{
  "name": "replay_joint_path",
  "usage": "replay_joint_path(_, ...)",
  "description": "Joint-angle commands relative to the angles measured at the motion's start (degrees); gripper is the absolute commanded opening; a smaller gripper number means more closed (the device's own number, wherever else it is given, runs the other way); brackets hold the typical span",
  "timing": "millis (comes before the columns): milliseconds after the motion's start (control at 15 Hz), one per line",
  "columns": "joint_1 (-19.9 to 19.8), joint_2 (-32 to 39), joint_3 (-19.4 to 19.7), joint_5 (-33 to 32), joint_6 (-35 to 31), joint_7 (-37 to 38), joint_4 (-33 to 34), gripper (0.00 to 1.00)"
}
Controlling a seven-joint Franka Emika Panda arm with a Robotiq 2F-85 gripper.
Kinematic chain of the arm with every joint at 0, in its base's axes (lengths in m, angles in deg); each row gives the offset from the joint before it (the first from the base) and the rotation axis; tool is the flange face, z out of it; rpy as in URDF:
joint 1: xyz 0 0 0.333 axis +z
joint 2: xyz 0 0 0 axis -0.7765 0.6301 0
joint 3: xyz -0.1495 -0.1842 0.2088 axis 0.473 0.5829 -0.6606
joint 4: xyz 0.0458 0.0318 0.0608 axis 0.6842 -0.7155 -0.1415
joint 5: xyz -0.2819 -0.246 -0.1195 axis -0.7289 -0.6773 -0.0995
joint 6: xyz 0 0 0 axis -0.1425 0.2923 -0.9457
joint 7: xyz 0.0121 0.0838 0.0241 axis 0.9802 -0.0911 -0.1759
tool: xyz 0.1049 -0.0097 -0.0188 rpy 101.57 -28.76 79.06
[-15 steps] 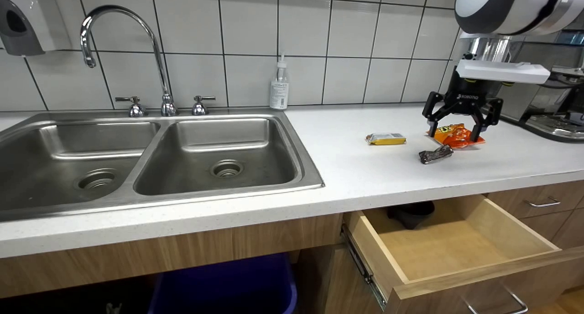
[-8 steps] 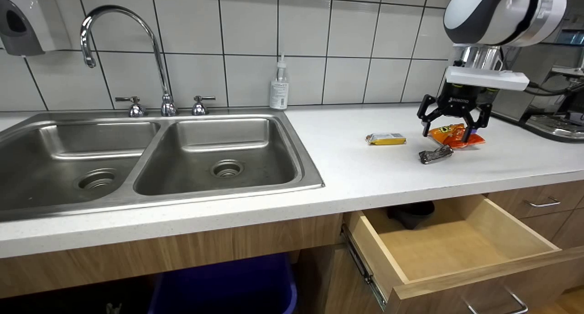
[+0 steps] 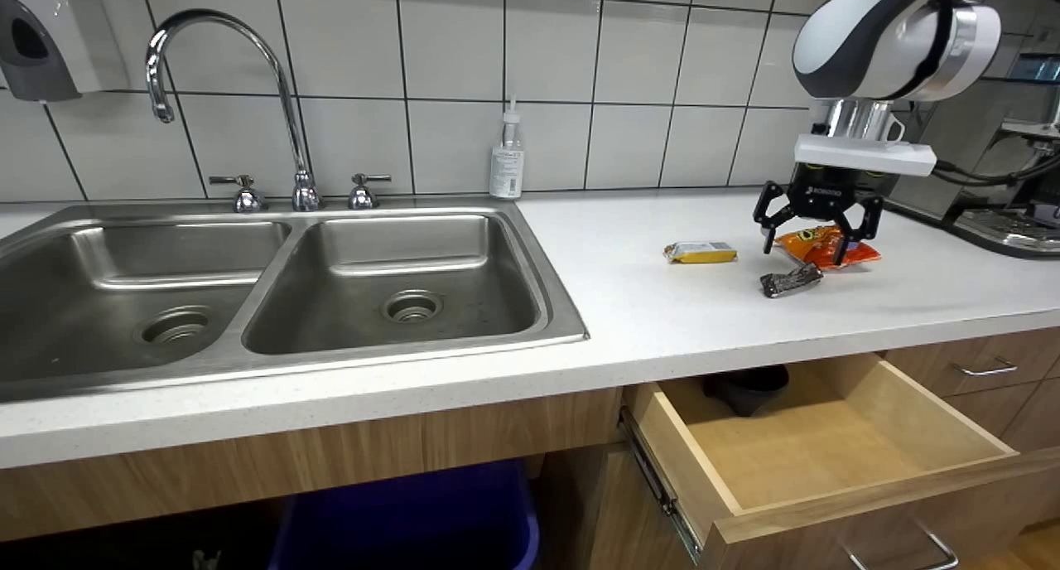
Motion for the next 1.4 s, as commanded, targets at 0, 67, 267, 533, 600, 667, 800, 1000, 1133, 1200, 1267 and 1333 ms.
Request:
replay_joint_path(0, 0.03, 2.25, 0.49, 0.52, 1.24, 3.14, 3.02, 1.0)
replay_joint_path(67, 0.04, 2.57, 0.53, 0.52, 1.45, 3.53, 3.21, 1.0)
replay_joint_path(267, 0.16, 3.6, 0.83, 0.33, 1.65, 4.62, 3.79, 1.0)
replay_joint_path(533, 0.24, 4.8, 1.12, 0.09, 1.97, 5.24, 4.48, 1.0)
replay_joint_path(600, 0.26, 5.03, 1.16, 0.06, 2.04, 5.27, 4.63, 1.0)
replay_joint_path(667, 0.27, 5.26, 1.21, 0.04, 2.21, 5.32, 4.88, 1.0)
replay_joint_path(800, 0.19, 5.64, 1.17, 0.17, 2.54, 5.23, 5.37, 1.0)
replay_joint_path(1000, 0.15, 6.28, 1.14, 0.3, 2.88, 5.31, 6.16, 0.75)
replay_joint_path(1133, 0.02, 6.58, 1.06, 0.44, 3.44, 5.22, 6.63, 0.65)
replay_joint_path(1200, 0.01, 6.71, 1.06, 0.41, 3.74, 5.16, 6.83, 0.58)
replay_joint_path(1267, 0.01, 6.86, 1.05, 0.35, 4.14, 5.08, 7.08, 0.49)
replay_joint_path(1333, 0.01, 6.98, 1.04, 0.32, 4.38, 5.03, 7.24, 0.42)
